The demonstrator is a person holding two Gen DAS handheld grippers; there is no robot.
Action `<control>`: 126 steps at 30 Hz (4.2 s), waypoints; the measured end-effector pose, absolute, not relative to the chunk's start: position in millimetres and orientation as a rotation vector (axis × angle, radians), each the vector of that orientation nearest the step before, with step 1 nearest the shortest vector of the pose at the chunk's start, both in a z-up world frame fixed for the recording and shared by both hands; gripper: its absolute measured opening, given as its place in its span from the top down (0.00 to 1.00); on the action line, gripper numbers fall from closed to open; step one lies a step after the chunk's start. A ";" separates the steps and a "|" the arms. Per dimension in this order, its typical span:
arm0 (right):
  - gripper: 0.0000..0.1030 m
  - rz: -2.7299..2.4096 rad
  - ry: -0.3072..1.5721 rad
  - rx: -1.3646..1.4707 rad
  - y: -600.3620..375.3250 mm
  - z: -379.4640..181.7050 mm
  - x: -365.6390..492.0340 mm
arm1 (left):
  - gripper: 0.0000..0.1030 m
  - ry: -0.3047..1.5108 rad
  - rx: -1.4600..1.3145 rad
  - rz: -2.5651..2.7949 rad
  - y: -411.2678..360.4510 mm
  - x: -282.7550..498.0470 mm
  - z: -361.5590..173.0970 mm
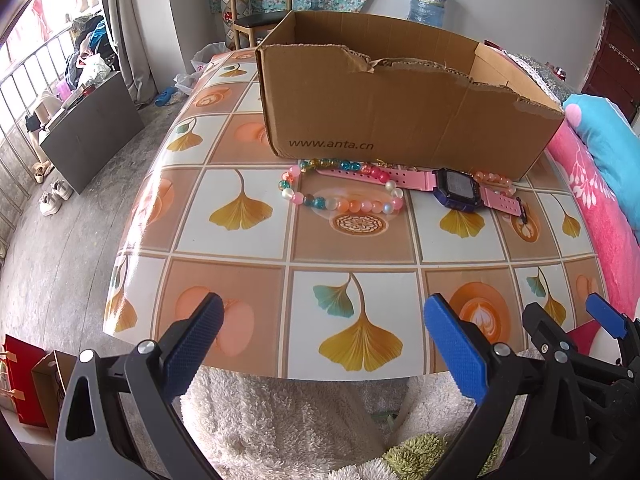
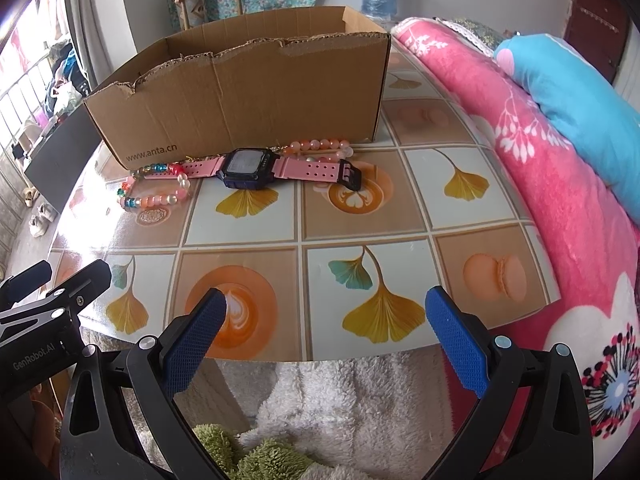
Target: Organize jewelry
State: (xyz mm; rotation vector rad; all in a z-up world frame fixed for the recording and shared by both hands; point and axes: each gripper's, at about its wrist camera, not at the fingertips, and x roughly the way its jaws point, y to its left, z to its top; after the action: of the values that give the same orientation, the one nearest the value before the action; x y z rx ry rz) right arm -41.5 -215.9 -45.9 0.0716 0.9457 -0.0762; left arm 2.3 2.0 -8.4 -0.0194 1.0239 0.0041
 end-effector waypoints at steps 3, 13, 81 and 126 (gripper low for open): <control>0.07 -0.077 0.946 0.070 -216.1 -46.0 -41.9 | 0.04 1.024 -0.019 0.004 1.9 2.3 -8.3; 0.07 -0.076 0.949 0.067 -216.2 -45.6 -42.0 | 0.04 1.023 -0.020 0.004 2.3 2.1 -8.6; 0.07 0.255 0.807 0.170 -214.8 -2.2 43.0 | 0.04 0.844 -0.036 -0.192 41.8 55.2 -10.1; 0.85 0.430 1.076 0.055 -88.3 -49.4 100.4 | 0.75 0.972 -0.039 -0.229 61.7 116.5 -45.9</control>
State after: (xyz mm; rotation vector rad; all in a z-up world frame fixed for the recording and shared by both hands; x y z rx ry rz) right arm 100.4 -88.3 -49.4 0.0550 1.0757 0.4305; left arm 116.5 61.7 -45.9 -0.0390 0.9716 -0.2291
